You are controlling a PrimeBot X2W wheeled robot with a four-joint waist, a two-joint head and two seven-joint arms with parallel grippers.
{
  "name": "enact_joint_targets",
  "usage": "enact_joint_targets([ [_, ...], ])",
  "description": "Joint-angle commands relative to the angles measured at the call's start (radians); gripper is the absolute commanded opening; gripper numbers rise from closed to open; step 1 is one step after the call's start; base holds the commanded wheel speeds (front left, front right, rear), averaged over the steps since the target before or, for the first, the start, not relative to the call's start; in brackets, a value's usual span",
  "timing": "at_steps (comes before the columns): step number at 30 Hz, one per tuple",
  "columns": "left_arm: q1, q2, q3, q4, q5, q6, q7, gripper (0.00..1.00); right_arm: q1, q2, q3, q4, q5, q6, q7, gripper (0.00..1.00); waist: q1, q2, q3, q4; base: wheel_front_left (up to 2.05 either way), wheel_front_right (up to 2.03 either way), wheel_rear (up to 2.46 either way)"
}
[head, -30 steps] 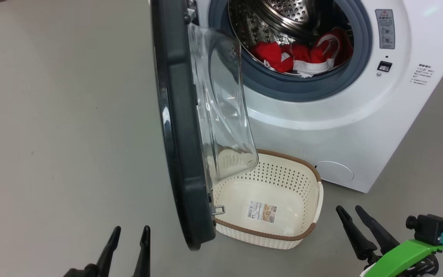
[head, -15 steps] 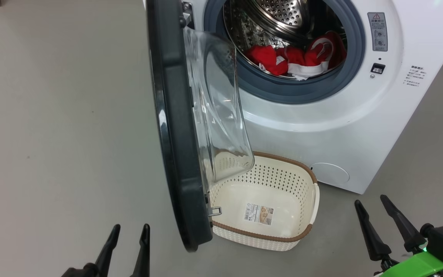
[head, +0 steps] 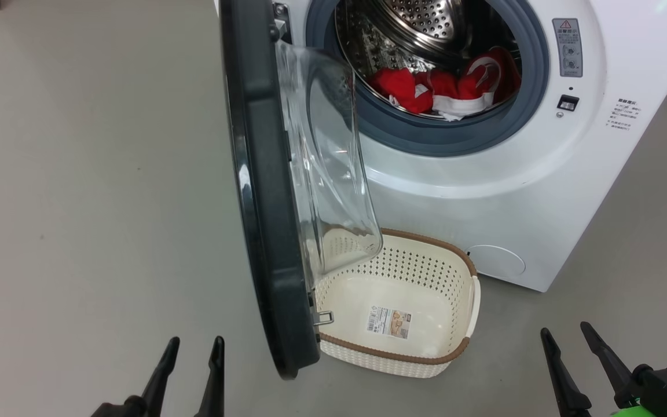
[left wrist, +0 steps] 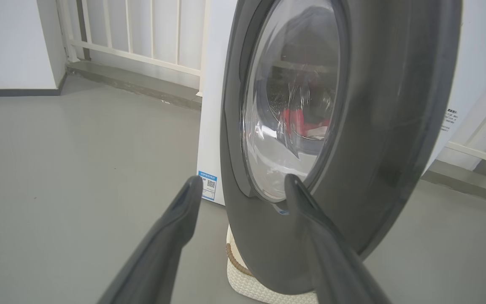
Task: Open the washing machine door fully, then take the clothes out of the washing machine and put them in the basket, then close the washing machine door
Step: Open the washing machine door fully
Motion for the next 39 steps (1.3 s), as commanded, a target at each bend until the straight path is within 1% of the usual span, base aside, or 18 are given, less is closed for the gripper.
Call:
enact_joint_targets([
  [1,-0.021,0.01,0.034,-0.022,0.012,-0.01,-0.009,1.0,-0.014,-0.014,0.013,-0.022,-0.015,0.007,-0.009,1.0,0.0,0.0,0.001,0.0,0.0,0.0,0.0],
  [6,-0.025,0.01,0.036,-0.019,0.013,-0.005,-0.009,1.0,-0.017,-0.015,0.012,-0.028,-0.025,0.007,-0.009,1.0,0.0,0.0,0.001,0.0,0.0,0.0,0.0],
  [7,-0.025,0.01,0.037,-0.019,0.012,-0.003,-0.009,0.82,-0.017,-0.014,0.011,-0.029,-0.025,0.007,-0.009,1.0,0.0,0.0,0.001,0.0,0.0,0.0,0.0],
  [8,-0.025,0.01,0.036,-0.017,0.01,-0.003,-0.009,0.22,-0.017,-0.013,0.011,-0.03,-0.026,0.007,-0.009,1.0,0.0,0.0,0.0,0.0,0.0,0.0,0.0],
  [9,-0.027,0.01,0.036,-0.017,0.008,-0.003,-0.009,0.0,-0.018,-0.013,0.012,-0.03,-0.026,0.007,-0.009,1.0,0.0,0.0,0.0,0.0,0.0,0.0,0.0],
  [12,-0.033,0.01,0.042,-0.029,0.004,-0.004,-0.009,0.0,-0.019,-0.012,0.015,-0.031,-0.027,0.007,-0.009,1.0,0.0,0.0,-0.003,-0.001,0.0,0.0,0.0],
  [15,-0.052,0.01,0.062,-0.076,-0.01,-0.005,-0.009,0.0,-0.021,-0.011,0.019,-0.031,-0.026,0.007,-0.009,1.0,0.0,0.0,-0.006,-0.002,0.0,0.0,0.0],
  [17,-0.069,0.01,0.075,-0.133,-0.015,-0.004,-0.009,0.0,-0.022,-0.009,0.021,-0.031,-0.026,0.007,-0.009,1.0,0.0,0.0,-0.007,-0.003,0.0,0.0,0.0],
  [20,-0.098,0.01,0.076,-0.253,-0.02,0.0,-0.009,0.0,-0.022,-0.009,0.023,-0.033,-0.026,0.007,-0.009,1.0,0.0,0.0,-0.007,-0.004,0.0,0.0,0.0],
  [24,-0.117,0.01,0.023,-0.407,-0.009,0.012,-0.009,0.0,-0.027,-0.009,0.026,-0.037,-0.028,0.007,-0.009,1.0,0.0,0.0,-0.004,-0.008,0.0,0.0,0.0],
  [28,-0.112,0.01,-0.09,-0.484,0.014,0.013,-0.009,0.0,-0.032,-0.008,0.029,-0.04,-0.029,0.007,-0.009,1.0,0.0,0.0,-0.001,-0.016,0.0,0.0,0.0],
  [30,-0.106,0.01,-0.159,-0.484,0.039,0.003,-0.009,0.0,-0.036,-0.009,0.03,-0.04,-0.03,0.007,-0.009,1.0,0.0,0.0,0.0,-0.02,0.0,0.0,0.0],
  [34,-0.083,0.01,-0.264,-0.418,0.012,-0.003,-0.009,0.0,-0.042,-0.007,0.032,-0.042,-0.032,0.007,-0.009,1.0,0.0,0.0,0.005,-0.029,0.0,0.0,0.0],
  [35,-0.077,0.01,-0.279,-0.396,-0.017,-0.003,-0.009,0.0,-0.043,-0.007,0.034,-0.042,-0.033,0.007,-0.009,1.0,0.0,0.0,0.006,-0.032,0.0,0.0,0.0],
  [37,-0.074,0.01,-0.296,-0.339,-0.03,-0.007,-0.009,0.0,-0.047,-0.006,0.038,-0.044,-0.033,0.007,-0.009,1.0,0.0,0.0,0.011,-0.038,0.0,0.0,0.0],
  [39,-0.073,0.01,-0.3,-0.283,-0.07,-0.011,-0.009,0.0,-0.05,-0.003,0.036,-0.043,-0.032,0.007,-0.009,1.0,0.0,0.0,0.015,-0.042,0.0,0.0,0.0],
])
